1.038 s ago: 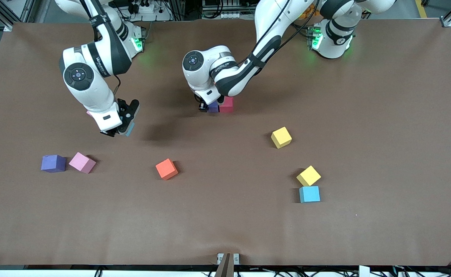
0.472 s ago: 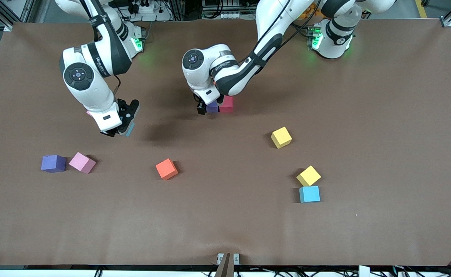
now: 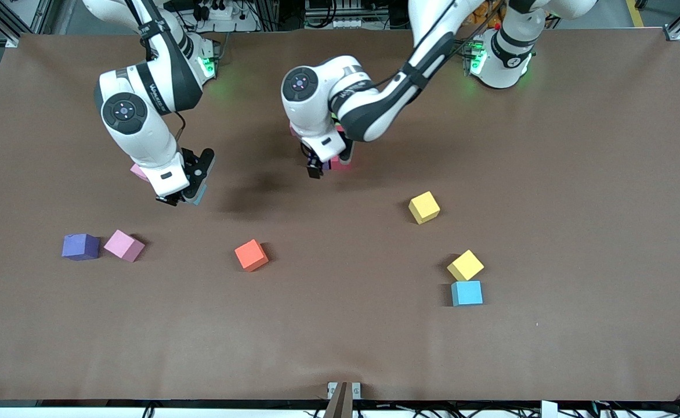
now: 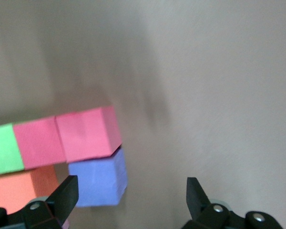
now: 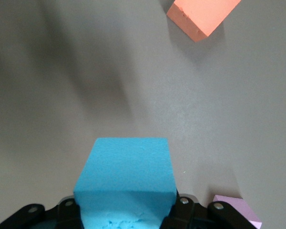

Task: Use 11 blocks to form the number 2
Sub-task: 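Move the left gripper to the yellow cubes while the right gripper carries cyan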

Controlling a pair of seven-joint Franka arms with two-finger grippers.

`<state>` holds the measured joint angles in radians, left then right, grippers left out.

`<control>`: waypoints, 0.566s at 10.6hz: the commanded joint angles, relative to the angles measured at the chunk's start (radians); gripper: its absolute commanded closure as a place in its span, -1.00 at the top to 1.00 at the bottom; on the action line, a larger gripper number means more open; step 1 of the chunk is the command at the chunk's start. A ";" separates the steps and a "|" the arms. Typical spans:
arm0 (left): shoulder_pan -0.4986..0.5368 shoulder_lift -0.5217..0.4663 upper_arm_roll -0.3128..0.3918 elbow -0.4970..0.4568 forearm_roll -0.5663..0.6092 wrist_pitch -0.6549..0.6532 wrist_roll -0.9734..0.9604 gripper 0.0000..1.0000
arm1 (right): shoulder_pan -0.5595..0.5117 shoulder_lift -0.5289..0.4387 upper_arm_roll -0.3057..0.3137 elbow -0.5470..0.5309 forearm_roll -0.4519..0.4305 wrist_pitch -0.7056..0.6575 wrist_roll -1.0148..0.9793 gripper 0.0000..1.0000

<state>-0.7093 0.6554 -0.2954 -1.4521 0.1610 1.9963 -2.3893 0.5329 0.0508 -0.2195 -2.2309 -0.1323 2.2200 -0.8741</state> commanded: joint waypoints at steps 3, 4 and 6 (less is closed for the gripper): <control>0.190 -0.043 0.007 -0.017 0.015 -0.056 0.240 1.00 | 0.165 0.050 -0.008 0.000 -0.004 0.036 -0.002 -0.31; 0.252 -0.060 0.007 -0.016 0.053 -0.071 0.287 1.00 | 0.226 0.088 -0.008 -0.001 -0.004 0.076 0.006 -0.31; 0.353 -0.072 0.006 0.008 0.089 -0.071 0.410 1.00 | 0.277 0.119 -0.006 -0.007 -0.003 0.095 0.012 -0.32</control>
<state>-0.4171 0.6209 -0.2773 -1.4465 0.2214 1.9503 -2.0539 0.7848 0.1380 -0.2176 -2.2414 -0.1320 2.2960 -0.8615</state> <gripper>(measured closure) 0.000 0.419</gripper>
